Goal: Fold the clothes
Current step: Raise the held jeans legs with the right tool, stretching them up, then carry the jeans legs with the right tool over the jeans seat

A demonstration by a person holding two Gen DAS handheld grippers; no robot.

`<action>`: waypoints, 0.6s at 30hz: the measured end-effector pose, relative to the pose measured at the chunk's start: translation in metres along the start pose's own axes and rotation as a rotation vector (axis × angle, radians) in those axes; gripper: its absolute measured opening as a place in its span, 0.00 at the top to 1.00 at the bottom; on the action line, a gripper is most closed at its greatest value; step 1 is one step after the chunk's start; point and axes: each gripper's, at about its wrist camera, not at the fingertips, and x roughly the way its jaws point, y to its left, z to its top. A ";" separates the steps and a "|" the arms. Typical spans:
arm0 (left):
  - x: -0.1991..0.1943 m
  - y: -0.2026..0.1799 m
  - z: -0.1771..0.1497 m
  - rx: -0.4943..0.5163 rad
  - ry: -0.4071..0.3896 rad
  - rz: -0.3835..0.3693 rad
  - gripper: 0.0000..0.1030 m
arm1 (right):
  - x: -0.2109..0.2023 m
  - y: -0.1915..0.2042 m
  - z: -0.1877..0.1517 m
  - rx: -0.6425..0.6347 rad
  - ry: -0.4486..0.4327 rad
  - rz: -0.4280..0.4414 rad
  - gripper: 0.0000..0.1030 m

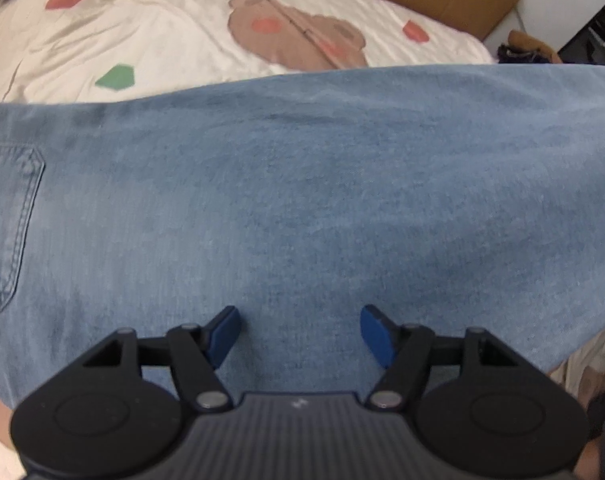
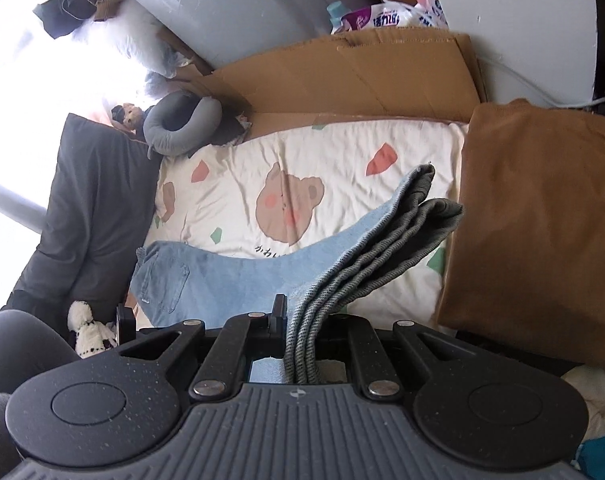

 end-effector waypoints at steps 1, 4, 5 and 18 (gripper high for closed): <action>0.000 -0.001 0.002 -0.004 -0.012 -0.007 0.32 | -0.002 -0.001 0.003 0.004 -0.003 -0.002 0.92; 0.004 -0.005 0.010 -0.027 -0.035 -0.038 0.32 | -0.012 -0.008 0.014 0.011 -0.018 -0.024 0.92; 0.006 -0.008 0.014 -0.025 -0.037 -0.045 0.32 | -0.016 -0.009 0.018 0.010 -0.025 -0.033 0.92; 0.042 -0.056 0.070 0.078 -0.103 -0.198 0.52 | -0.053 -0.039 0.055 0.048 -0.069 -0.178 0.92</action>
